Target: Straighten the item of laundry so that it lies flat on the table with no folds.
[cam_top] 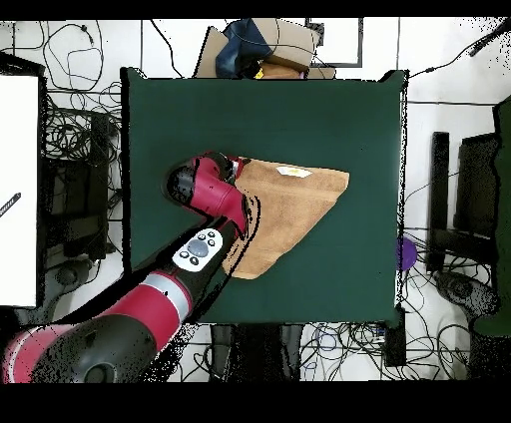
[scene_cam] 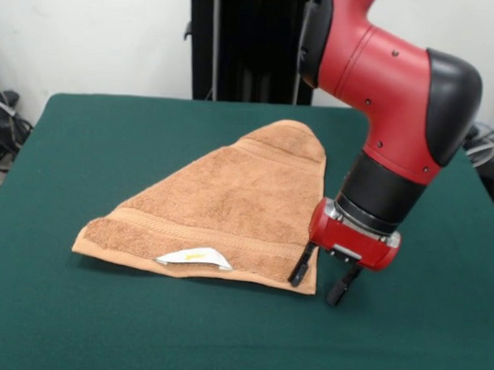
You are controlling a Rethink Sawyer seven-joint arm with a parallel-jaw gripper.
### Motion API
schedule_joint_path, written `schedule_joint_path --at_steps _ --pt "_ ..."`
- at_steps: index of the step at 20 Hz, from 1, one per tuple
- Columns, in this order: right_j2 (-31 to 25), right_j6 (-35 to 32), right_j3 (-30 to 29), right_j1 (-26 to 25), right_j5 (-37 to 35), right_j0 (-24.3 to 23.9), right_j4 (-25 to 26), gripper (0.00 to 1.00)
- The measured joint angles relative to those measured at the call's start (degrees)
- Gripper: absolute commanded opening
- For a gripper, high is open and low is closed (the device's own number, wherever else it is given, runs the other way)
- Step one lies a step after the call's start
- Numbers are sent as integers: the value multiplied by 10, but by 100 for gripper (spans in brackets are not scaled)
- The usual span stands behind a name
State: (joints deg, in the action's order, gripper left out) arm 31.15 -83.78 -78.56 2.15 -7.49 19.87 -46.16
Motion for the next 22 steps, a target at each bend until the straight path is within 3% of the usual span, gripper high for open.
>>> schedule_joint_path --at_steps 22 --pt "36 0 11 -19 -36 23 0 100"
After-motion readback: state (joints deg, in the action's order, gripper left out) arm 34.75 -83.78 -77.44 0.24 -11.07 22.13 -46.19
